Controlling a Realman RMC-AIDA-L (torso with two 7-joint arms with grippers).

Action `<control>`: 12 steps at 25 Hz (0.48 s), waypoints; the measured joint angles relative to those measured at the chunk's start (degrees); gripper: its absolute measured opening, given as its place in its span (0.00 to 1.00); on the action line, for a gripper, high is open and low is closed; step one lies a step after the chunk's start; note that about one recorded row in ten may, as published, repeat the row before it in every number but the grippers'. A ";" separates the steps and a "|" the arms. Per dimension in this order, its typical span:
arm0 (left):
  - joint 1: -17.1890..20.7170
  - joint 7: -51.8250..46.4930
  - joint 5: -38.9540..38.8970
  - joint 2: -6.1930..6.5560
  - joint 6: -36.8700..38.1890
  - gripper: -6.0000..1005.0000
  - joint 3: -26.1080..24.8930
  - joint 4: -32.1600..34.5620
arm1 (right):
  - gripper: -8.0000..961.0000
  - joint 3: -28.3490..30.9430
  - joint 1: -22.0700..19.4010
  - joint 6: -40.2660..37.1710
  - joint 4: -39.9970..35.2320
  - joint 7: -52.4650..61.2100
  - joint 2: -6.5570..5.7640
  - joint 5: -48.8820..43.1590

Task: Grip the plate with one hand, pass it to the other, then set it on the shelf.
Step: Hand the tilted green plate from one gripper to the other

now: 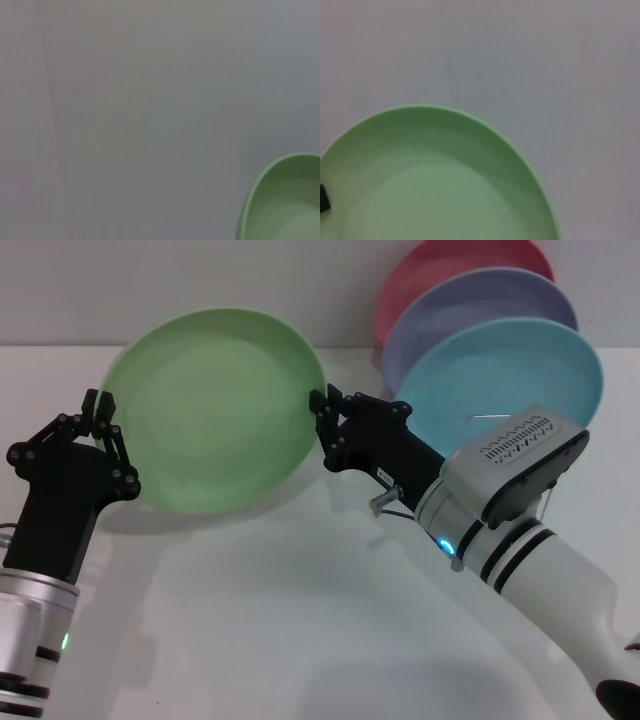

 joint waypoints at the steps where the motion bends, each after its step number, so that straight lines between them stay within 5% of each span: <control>1: -0.03 0.00 0.00 0.00 -0.01 0.08 0.06 -0.01 | 0.12 0.00 0.00 0.00 0.00 0.00 0.00 0.00; 12: -0.16 0.00 -0.03 0.00 -0.03 0.08 0.27 -0.10 | 0.08 0.04 0.23 0.01 -0.01 0.00 0.01 0.00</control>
